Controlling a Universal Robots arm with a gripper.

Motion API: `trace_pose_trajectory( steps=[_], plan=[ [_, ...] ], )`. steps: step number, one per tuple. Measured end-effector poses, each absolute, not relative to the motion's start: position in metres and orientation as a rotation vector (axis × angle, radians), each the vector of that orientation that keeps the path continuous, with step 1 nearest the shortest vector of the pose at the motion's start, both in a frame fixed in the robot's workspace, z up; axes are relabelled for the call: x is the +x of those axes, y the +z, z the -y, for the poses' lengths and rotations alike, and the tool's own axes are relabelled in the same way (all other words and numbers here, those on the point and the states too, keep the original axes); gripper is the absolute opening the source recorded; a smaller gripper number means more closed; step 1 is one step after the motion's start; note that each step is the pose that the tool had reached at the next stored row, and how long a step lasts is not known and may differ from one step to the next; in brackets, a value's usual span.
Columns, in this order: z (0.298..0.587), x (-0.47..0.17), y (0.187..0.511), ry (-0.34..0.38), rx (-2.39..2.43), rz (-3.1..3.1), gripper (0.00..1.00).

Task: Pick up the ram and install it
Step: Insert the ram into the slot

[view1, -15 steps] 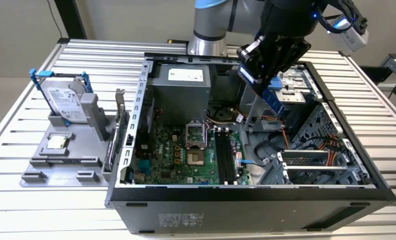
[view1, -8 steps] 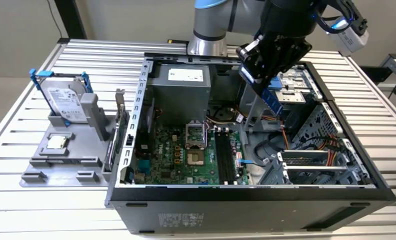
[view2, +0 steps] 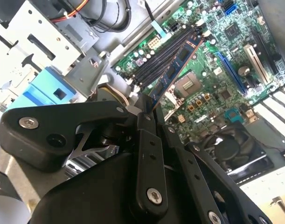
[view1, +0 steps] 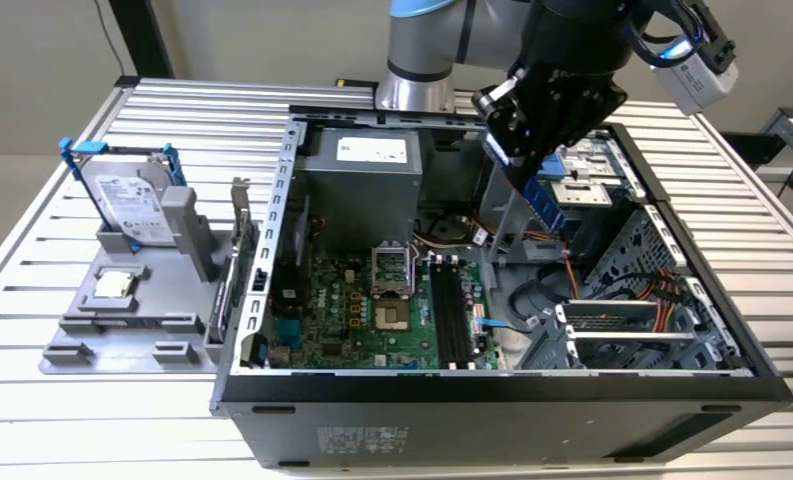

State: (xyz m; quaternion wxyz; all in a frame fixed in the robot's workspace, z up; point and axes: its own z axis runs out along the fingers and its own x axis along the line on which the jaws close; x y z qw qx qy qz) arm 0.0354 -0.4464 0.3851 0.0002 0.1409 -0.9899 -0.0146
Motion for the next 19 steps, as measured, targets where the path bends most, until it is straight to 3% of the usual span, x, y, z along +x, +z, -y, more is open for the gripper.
trace_pose_trajectory(
  steps=[19],
  plan=[
    [0.4464, 0.0354, 0.3851, -0.046, 0.276, 3.130, 0.00]
  ],
)
